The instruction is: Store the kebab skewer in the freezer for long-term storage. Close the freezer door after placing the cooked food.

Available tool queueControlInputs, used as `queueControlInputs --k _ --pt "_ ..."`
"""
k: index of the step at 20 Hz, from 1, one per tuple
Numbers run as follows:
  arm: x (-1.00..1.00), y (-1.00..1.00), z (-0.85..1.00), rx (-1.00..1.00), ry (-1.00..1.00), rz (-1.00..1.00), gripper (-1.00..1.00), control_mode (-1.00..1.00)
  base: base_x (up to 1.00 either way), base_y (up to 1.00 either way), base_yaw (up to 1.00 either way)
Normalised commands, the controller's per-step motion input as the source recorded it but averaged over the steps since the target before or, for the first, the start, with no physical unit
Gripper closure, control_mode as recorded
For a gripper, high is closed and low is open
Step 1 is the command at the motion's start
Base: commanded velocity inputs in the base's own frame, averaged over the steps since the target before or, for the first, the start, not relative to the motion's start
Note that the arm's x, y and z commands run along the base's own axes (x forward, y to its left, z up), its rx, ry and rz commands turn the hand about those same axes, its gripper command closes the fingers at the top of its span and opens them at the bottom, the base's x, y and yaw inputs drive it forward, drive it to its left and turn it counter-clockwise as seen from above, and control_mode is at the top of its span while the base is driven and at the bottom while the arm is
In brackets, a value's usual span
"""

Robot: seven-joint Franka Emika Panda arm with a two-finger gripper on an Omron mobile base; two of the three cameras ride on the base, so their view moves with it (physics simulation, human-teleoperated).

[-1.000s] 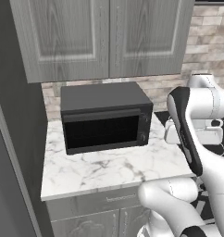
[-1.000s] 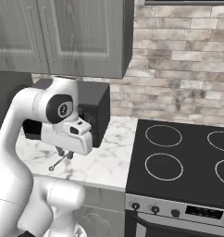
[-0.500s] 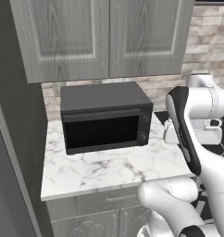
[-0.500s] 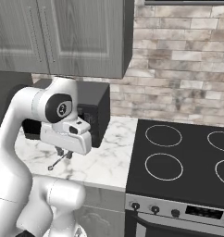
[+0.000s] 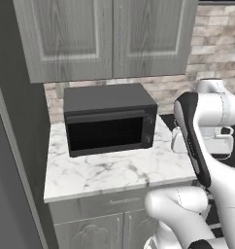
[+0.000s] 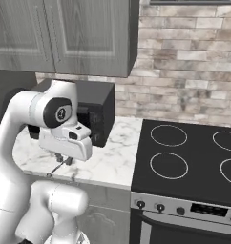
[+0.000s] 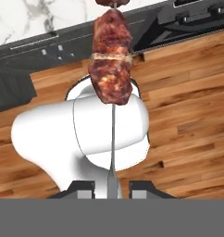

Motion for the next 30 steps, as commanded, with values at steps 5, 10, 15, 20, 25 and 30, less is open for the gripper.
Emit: queueControlInputs --k 5,10,15,20,25,30 --pt "0.00 0.00 0.00 0.00 0.00 0.00 1.00 1.00 -0.78 0.14 0.08" --pt "0.00 0.00 0.00 0.00 0.00 0.00 1.00 1.00 -0.48 0.16 0.15" --pt "0.00 0.00 0.00 0.00 0.00 0.00 1.00 1.00 -0.40 0.18 0.23" --pt "0.00 0.00 0.00 0.00 0.00 0.00 1.00 1.00 -0.46 0.31 0.26" --pt "0.00 0.00 0.00 0.00 0.00 0.00 1.00 1.00 -0.61 0.48 0.33" --pt "0.00 0.00 0.00 0.00 0.00 0.00 1.00 1.00 -0.61 0.66 0.26"
